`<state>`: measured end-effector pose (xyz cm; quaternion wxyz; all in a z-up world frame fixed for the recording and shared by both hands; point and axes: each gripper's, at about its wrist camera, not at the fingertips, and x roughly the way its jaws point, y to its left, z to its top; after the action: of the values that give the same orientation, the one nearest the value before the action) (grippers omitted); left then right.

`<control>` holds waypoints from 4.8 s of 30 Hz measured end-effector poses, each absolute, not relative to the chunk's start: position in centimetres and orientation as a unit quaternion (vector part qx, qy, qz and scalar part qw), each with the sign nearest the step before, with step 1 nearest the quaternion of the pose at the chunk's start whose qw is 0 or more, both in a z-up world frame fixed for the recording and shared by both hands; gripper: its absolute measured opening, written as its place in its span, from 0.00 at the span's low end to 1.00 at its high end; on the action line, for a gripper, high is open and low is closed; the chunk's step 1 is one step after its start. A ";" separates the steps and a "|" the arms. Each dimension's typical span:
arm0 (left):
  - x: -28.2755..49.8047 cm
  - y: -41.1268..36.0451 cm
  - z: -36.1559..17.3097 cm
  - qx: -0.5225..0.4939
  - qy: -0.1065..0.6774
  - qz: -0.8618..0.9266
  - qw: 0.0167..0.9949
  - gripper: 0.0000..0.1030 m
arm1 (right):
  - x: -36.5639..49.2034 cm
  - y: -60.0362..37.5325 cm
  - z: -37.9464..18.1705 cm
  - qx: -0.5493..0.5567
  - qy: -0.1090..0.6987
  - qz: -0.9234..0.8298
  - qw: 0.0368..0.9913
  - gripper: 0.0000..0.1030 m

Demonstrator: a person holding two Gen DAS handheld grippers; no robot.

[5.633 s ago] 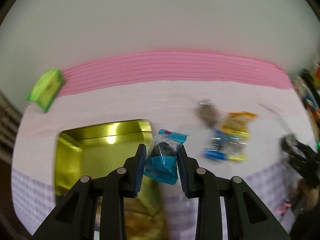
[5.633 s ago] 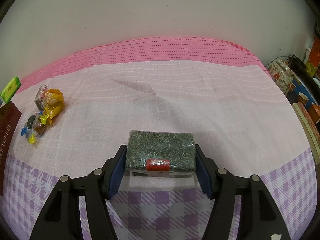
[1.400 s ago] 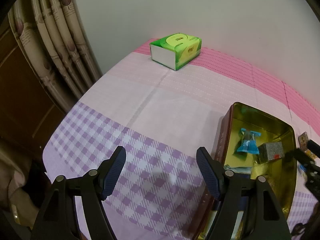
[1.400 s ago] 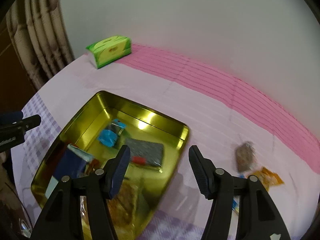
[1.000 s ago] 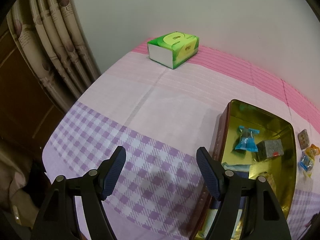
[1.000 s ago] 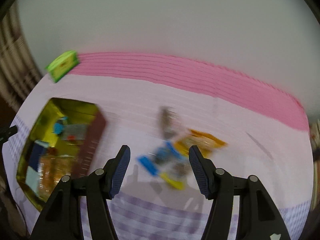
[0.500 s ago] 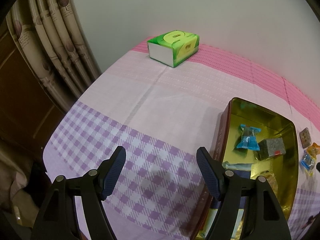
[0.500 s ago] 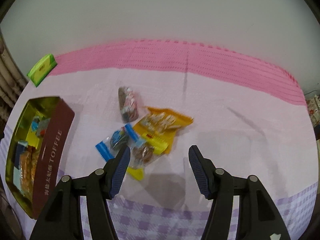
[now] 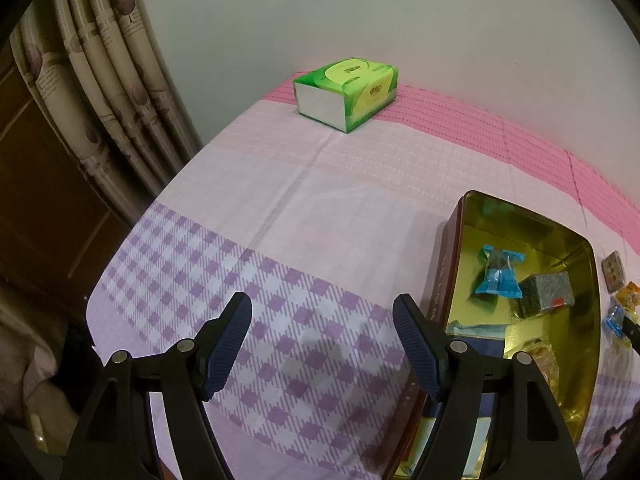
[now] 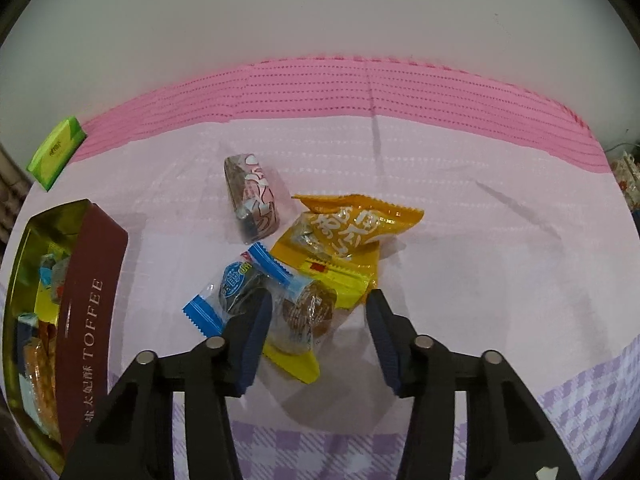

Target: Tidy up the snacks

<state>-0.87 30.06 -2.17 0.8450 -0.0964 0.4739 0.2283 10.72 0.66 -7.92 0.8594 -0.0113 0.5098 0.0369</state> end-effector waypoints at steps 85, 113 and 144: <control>12.7 -1.0 -7.6 0.019 0.537 -0.104 0.837 0.31 | 8.3 -12.1 -9.3 -0.031 0.432 0.007 0.901 0.27; 6.9 1.9 -2.9 -0.008 0.512 -0.087 0.854 0.27 | 8.3 -12.1 -9.3 -0.032 0.433 0.007 0.901 0.27; 7.6 18.8 -2.9 -0.055 0.528 0.065 0.845 0.27 | 8.4 -12.1 -9.4 -0.032 0.433 0.007 0.901 0.27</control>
<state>7.62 18.83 -2.92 0.8448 -0.0547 0.5283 0.0653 8.37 -12.08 -9.37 0.9008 -0.0316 0.4329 0.0072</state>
